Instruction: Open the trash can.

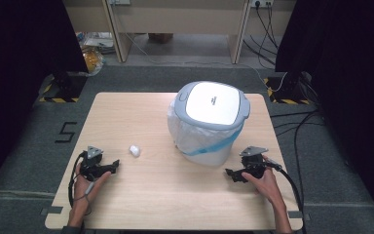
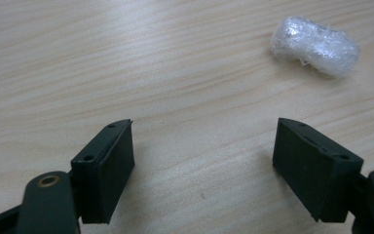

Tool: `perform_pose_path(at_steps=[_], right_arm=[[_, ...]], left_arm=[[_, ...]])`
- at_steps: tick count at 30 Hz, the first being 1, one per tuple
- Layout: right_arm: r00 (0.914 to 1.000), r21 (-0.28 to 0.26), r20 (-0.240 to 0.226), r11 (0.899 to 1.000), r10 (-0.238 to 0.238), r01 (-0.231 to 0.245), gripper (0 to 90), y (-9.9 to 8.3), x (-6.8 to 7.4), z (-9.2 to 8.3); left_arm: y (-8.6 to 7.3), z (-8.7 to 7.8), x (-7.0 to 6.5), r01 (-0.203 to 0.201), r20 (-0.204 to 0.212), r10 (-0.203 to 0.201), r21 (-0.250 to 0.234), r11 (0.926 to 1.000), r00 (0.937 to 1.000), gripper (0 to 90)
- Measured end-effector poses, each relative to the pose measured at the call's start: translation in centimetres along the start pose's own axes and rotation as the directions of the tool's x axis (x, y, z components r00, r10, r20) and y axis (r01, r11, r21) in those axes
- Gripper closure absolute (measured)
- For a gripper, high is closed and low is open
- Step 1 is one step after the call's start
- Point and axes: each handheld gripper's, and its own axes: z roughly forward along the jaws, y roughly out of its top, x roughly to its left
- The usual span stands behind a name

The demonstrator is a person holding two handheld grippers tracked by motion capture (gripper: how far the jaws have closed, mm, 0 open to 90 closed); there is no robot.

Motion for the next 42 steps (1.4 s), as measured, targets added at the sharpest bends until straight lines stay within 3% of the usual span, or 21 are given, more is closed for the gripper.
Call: perform_pose_path(at_steps=[15,21,23,26,28,30,34,38,42], right_arm=[[0.9999,0.000,0.010,1.000,0.008,-0.008,0.5,-0.3,0.6,-0.3],[0.9993,-0.002,0.026,1.000,0.026,-0.026,1.0,-0.3,0.6,-0.3],[0.9988,-0.004,0.035,0.999,0.035,-0.035,3.6,-0.3,0.6,-0.4],[0.9969,-0.010,0.056,0.998,0.055,-0.054,13.5,-0.2,0.3,-0.6],[0.9955,-0.013,0.064,0.998,0.070,-0.069,18.2,-0.2,0.2,-0.9],[0.9937,-0.032,0.066,0.996,0.091,-0.089,16.8,-0.4,0.1,-1.1],[0.9867,-0.064,0.098,0.990,0.129,-0.124,16.8,-0.5,-0.3,-1.6],[0.9857,-0.108,0.091,0.985,0.142,-0.132,16.8,-0.2,-0.4,-2.1],[0.9838,-0.110,0.103,0.985,0.146,-0.135,16.9,-0.3,-0.4,-2.4]], left_arm=[[0.0,0.0,0.0,0.003,0.010,-0.003,0.004,1.0000,0.9999,22.2],[0.9,-0.7,-0.3,0.050,0.058,-0.047,-0.045,0.9977,0.9972,20.6],[2.0,-0.8,-1.0,0.052,0.074,-0.047,-0.068,0.9963,0.9962,20.6],[3.9,-0.1,-2.7,0.022,0.096,-0.014,-0.086,0.9960,0.9953,20.5],[4.4,0.1,-3.2,0.013,0.100,-0.004,-0.089,0.9960,0.9950,20.6],[5.9,0.9,-4.7,-0.009,0.112,0.020,-0.097,0.9952,0.9935,20.6],[7.7,2.1,-5.9,-0.004,0.120,0.017,-0.110,0.9939,0.9927,20.5],[10.8,4.1,-8.7,-0.034,0.144,0.051,-0.121,0.9921,0.9882,20.6],[12.3,6.0,-9.9,-0.032,0.153,0.051,-0.123,0.9919,0.9869,20.6]])
